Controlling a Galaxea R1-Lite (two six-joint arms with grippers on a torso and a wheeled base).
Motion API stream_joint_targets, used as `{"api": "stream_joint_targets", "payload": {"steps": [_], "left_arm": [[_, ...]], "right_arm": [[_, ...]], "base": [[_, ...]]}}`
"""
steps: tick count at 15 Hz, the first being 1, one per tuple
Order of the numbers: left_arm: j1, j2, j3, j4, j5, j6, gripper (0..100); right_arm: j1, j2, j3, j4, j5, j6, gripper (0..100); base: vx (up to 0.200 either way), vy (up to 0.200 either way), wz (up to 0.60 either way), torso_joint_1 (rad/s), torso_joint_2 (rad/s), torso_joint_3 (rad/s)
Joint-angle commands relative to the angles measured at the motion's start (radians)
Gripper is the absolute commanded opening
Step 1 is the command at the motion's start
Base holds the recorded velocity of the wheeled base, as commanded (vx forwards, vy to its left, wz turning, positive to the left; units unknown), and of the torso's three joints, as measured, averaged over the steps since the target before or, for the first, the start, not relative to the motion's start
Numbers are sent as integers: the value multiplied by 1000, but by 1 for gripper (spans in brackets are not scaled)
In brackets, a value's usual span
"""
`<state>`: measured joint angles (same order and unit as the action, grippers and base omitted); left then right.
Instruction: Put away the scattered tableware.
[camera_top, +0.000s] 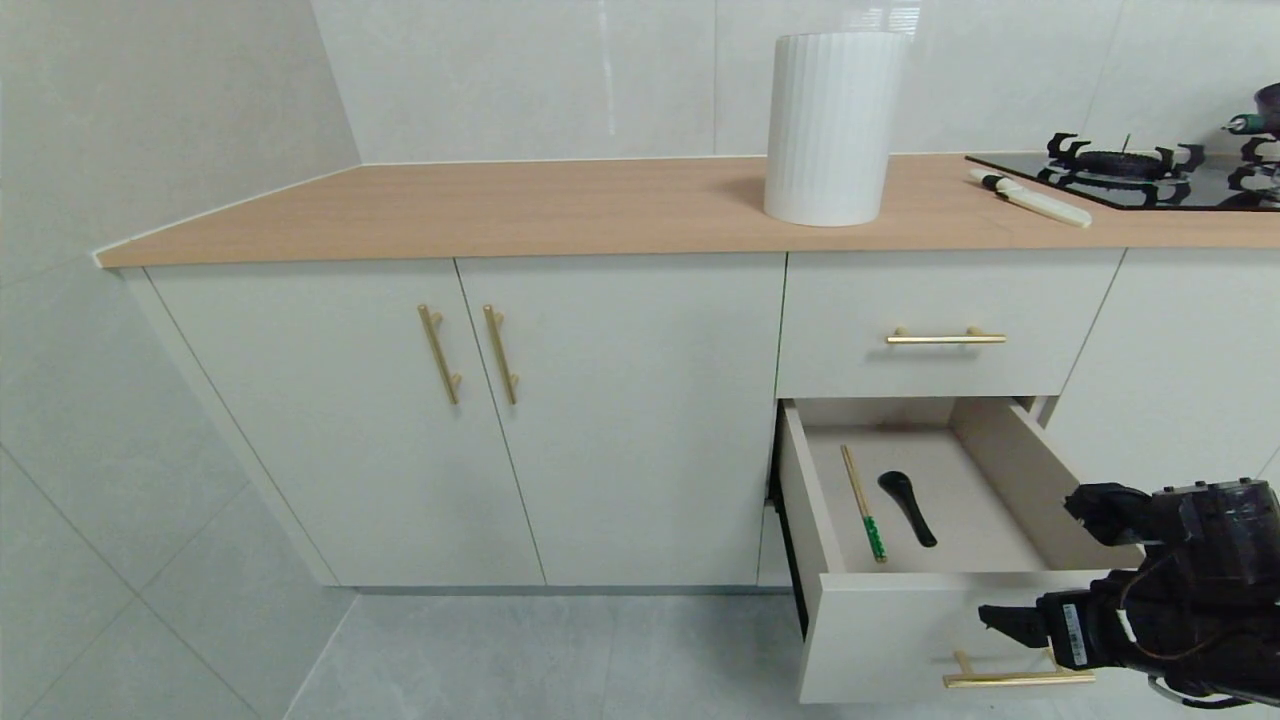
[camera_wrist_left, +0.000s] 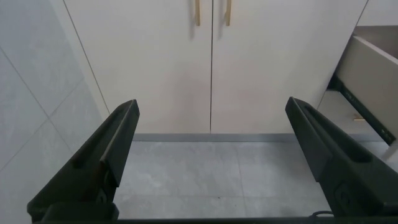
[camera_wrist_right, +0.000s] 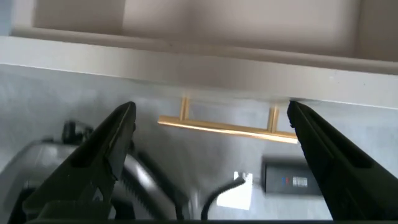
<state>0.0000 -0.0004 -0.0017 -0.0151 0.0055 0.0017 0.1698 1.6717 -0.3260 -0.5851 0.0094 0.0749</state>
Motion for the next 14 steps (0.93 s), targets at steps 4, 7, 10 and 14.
{"api": "stream_joint_targets", "payload": {"steps": [4,7,10,14], "left_arm": [[0,0,0,0,1,0,100],[0,0,0,0,1,0,100],[0,0,0,0,1,0,100],[0,0,0,0,1,0,100]], "right_arm": [[-3,137,-133,-7,-2,0,100],[-27,200,-237,-5,-3,-1,100],[-70,281,-329,-5,-2,-3,100],[-85,385,-470,-4,-2,-6,100]], "base": [[0,0,0,0,0,0],[0,0,0,0,0,0],[0,0,0,0,0,0],[0,0,0,0,0,0]]}}
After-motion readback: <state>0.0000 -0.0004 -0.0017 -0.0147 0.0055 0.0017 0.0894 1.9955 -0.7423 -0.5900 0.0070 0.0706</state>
